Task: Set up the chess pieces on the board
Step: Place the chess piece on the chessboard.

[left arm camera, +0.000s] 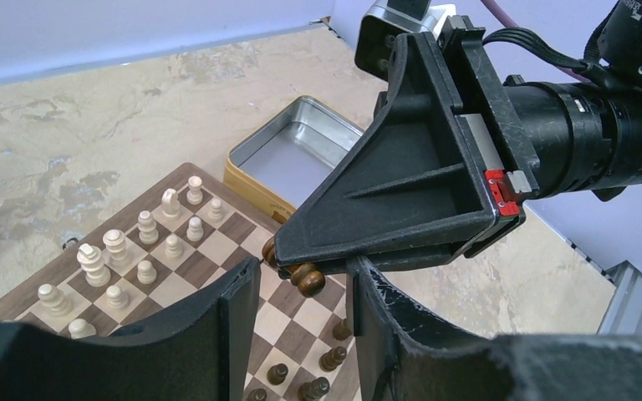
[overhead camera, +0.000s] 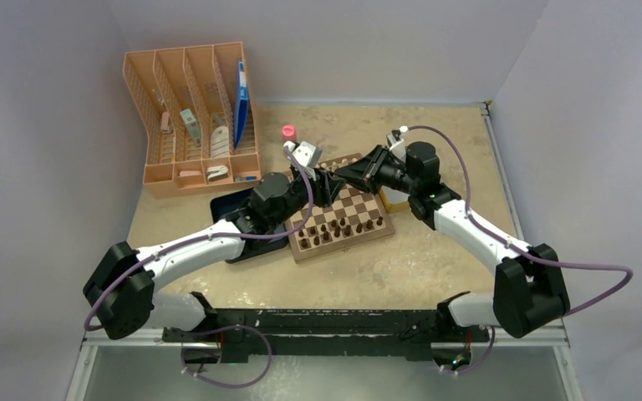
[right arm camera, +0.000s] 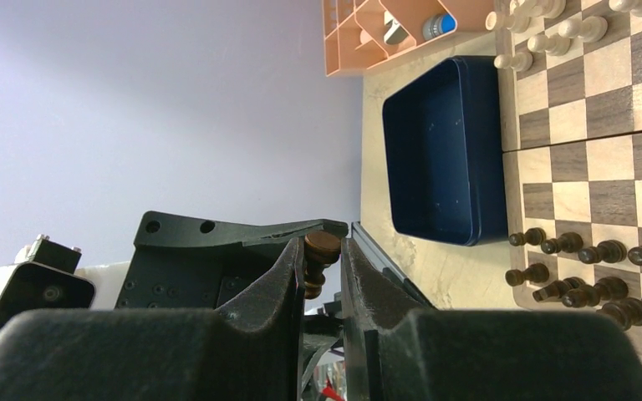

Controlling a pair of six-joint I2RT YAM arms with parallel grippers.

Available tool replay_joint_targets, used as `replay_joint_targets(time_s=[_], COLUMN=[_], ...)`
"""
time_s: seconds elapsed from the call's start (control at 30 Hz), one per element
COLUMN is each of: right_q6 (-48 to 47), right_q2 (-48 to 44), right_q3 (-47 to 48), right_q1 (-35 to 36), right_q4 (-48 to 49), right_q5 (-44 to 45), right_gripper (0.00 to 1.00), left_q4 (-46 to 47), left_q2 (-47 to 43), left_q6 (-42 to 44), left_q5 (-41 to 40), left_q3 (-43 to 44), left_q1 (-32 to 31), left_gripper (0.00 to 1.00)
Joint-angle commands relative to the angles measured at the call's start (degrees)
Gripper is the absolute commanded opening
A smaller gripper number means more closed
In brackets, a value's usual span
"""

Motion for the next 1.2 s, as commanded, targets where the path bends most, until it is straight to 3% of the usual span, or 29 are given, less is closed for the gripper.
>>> replay_joint_targets(time_s=[0.0,0.17,0.53,0.77,0.97,1.17], right_q6=[0.41,0.44,0.13,-1.50,-2.74,-10.49], right_q2=[-0.66,-0.64,-0.67,-1.07,-5.11,-9.13], right_q3=[-0.13,-0.30,-2.13,-3.88,-5.93,-5.32], right_q1=[-0.29,-0.32,-0.33,-0.26,-0.94,-5.17], right_q4=[3.31,3.73,5.72,5.90,5.52,-1.04], right_q5=[-1.13,-1.15,-0.88,-2.51,1.05,6.41], right_gripper=[0.13,0.13,0.13,0.18,0.37,0.42], left_q4=[4.35,4.77,5.06,1.14,-8.14,-16.51], left_q2=[-0.15,0.39,0.02,-0.78,-2.59,-5.81], left_q6=[1.81,2.17,3.25,5.44,6.29,5.32], left_q5=[-1.92,-2.15,-1.73,-2.68,-0.27,2.55], left_q3=[2.12,2.17,2.26,2.90,4.70,5.45], left_q1=[-0.46,-0.55,-0.55,-0.59,-0.55,-0.55], left_gripper=[0.40,0.34,0.00,0.00,0.00,0.00])
